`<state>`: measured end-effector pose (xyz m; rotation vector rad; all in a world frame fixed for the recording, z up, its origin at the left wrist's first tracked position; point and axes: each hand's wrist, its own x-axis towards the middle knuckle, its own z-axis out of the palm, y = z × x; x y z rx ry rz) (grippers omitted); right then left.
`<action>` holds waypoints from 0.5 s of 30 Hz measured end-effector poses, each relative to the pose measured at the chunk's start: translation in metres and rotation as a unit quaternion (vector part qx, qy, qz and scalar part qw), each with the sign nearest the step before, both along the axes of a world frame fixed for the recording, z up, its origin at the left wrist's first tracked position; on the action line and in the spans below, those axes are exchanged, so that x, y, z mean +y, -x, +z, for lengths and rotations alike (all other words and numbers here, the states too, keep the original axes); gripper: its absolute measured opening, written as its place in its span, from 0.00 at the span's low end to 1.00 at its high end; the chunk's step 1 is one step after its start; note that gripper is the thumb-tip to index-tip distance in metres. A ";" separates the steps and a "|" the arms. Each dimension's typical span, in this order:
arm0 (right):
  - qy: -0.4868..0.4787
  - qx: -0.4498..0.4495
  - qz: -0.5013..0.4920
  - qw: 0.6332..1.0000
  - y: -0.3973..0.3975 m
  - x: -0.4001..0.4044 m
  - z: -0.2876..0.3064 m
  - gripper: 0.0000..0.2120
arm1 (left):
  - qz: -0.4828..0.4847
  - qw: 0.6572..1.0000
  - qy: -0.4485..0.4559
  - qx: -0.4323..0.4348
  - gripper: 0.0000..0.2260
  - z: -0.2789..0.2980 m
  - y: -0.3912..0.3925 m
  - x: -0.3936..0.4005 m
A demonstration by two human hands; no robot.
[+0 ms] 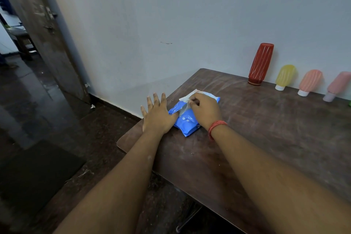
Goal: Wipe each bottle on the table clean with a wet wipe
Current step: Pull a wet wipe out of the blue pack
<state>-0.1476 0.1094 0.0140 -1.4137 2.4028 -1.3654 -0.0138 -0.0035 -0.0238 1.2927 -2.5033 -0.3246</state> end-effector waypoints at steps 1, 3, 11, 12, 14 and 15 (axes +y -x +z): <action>0.038 -0.050 0.001 0.998 0.002 0.001 0.003 0.06 | 0.000 1.000 0.004 -0.003 0.41 0.000 0.000 0.000; 0.103 -0.130 0.009 0.986 0.005 0.004 0.010 0.06 | 0.000 1.000 0.008 -0.003 0.40 0.001 0.000 0.001; 0.307 -0.332 -0.001 0.892 0.029 0.019 0.046 0.07 | 0.004 1.000 0.013 -0.008 0.39 0.001 -0.001 0.004; 0.327 -0.353 0.001 0.877 0.032 0.021 0.050 0.07 | 0.005 1.000 0.013 -0.008 0.39 0.001 -0.001 0.004; 0.352 -0.385 -0.002 0.853 0.038 0.028 0.056 0.07 | 0.006 1.000 0.015 -0.012 0.39 0.002 -0.001 0.004; 0.362 -0.399 -0.005 0.843 0.040 0.032 0.058 0.08 | 0.007 1.000 0.016 -0.015 0.39 0.002 -0.001 0.004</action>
